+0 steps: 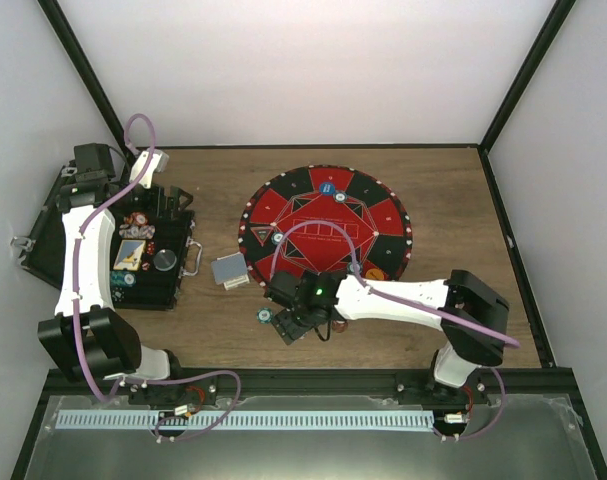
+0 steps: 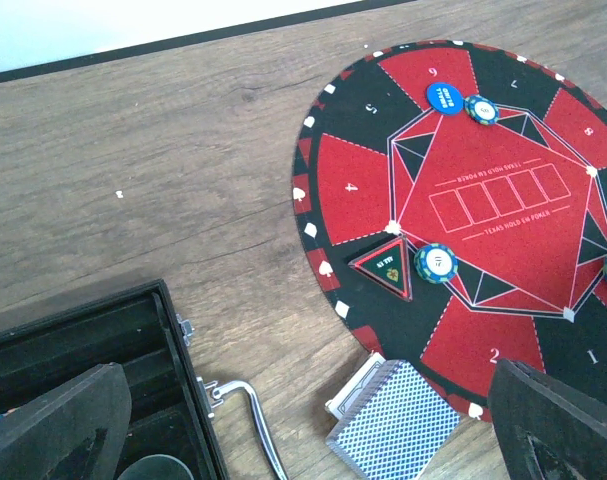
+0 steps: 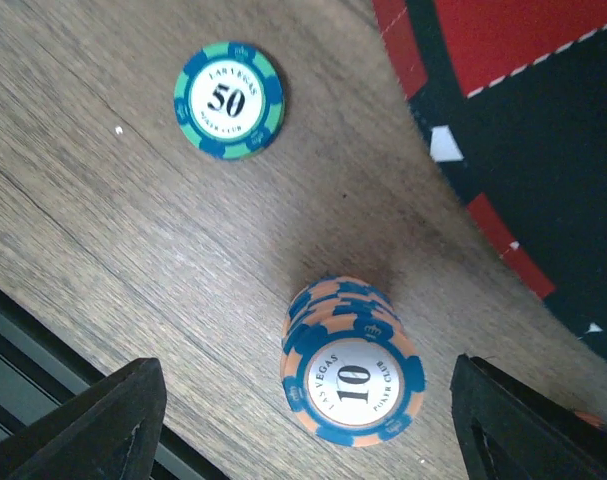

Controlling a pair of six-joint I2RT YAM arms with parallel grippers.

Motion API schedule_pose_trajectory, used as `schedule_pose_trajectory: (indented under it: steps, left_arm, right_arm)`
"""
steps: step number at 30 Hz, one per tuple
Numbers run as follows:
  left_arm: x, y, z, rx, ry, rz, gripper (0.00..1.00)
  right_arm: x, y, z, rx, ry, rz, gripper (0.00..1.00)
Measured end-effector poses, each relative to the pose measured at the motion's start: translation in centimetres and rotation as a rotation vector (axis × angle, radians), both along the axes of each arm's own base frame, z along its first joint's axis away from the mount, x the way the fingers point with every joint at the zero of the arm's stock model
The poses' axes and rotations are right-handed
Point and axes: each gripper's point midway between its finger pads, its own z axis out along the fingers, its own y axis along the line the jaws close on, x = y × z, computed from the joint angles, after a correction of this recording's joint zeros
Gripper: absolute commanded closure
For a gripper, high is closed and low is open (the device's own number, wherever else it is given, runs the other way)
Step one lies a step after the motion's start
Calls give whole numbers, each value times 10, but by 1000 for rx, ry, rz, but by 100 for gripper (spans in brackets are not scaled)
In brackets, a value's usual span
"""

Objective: Distribute texas hold em gaming equipment

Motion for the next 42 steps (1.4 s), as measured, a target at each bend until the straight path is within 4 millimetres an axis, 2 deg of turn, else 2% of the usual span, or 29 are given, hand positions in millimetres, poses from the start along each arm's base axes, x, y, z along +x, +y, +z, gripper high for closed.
schedule_pose_trajectory:
  steps: [9, 16, 28, 37, 42]
  left_arm:
    - [0, 0, 0, 0, 1, 0, 0]
    - [-1, 0, 0, 0, 3, 0, 0]
    - [0, 0, 0, 0, 3, 0, 0]
    - [0, 0, -1, 1, 3, 1, 0]
    - [0, 1, -1, 3, 4, 3, 0]
  right_arm:
    - [-6, -5, -17, -42, 22, 1, 26]
    - [-7, -9, -25, -61, 27, -4, 38]
    - [-4, -8, -25, -56, 12, -19, 52]
    - [-3, -9, -26, -60, 6, -22, 54]
    - [-2, -10, -26, -63, 2, -23, 49]
